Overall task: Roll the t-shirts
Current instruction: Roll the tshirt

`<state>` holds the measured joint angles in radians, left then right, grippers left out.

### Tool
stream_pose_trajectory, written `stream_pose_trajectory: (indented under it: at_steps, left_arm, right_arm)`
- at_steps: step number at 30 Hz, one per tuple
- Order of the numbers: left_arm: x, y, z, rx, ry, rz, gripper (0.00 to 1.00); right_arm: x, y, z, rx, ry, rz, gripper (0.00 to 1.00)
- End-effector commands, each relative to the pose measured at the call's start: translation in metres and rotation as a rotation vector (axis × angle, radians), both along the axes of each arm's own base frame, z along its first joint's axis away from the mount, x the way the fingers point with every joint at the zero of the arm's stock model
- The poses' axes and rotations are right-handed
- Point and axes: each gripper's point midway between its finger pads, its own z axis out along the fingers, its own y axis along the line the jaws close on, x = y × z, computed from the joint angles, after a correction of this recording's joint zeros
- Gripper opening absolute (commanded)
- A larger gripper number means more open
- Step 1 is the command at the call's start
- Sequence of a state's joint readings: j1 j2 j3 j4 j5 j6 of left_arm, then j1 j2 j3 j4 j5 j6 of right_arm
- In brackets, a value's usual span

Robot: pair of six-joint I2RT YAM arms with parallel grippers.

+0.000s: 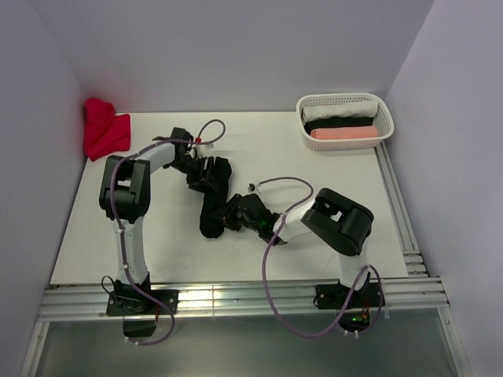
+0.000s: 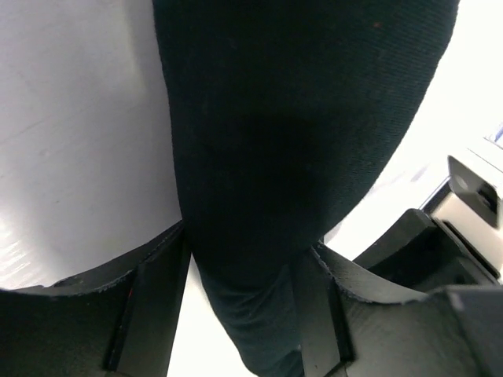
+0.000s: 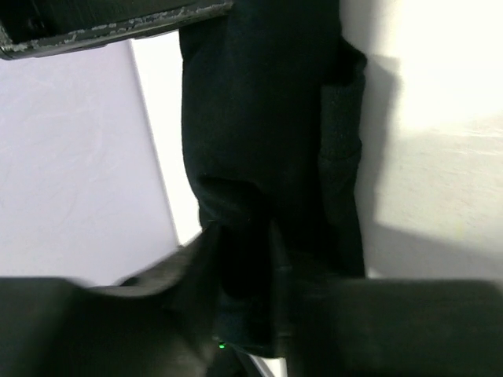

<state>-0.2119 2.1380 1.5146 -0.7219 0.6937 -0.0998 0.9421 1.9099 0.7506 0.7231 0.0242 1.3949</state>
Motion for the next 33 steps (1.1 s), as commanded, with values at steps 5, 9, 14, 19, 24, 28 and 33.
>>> stream_pose_trajectory:
  at_steps: [5, 9, 14, 19, 24, 28, 33]
  left_arm:
    - [0.017, 0.021, -0.038, 0.218, -0.054, 0.038, 0.56]
    - [0.015, 0.022, -0.042, 0.223, -0.039, 0.022, 0.57]
    - [0.012, 0.024, -0.048, 0.230, -0.023, 0.008, 0.56]
    - [0.011, 0.025, -0.051, 0.233, -0.015, 0.001, 0.56]
    - [0.013, 0.025, -0.051, 0.235, -0.014, 0.001, 0.56]
    - [0.012, 0.025, -0.052, 0.236, -0.009, 0.000, 0.56]
    - [0.014, 0.025, -0.051, 0.238, -0.015, 0.000, 0.56]
  right_arm:
    - [-0.003, -0.037, -0.010, -0.282, -0.012, -0.030, 0.55]
    - [0.009, -0.048, 0.009, -0.360, -0.062, -0.071, 0.63]
    - [0.020, -0.057, 0.017, -0.353, -0.085, -0.103, 0.67]
    - [0.034, -0.064, 0.016, -0.296, -0.082, -0.123, 0.71]
    - [0.046, -0.056, 0.008, -0.234, -0.075, -0.120, 0.74]
    - [0.049, -0.054, -0.004, -0.178, -0.043, -0.130, 0.77]
    - [0.047, -0.049, -0.016, -0.145, 0.005, -0.142, 0.79]
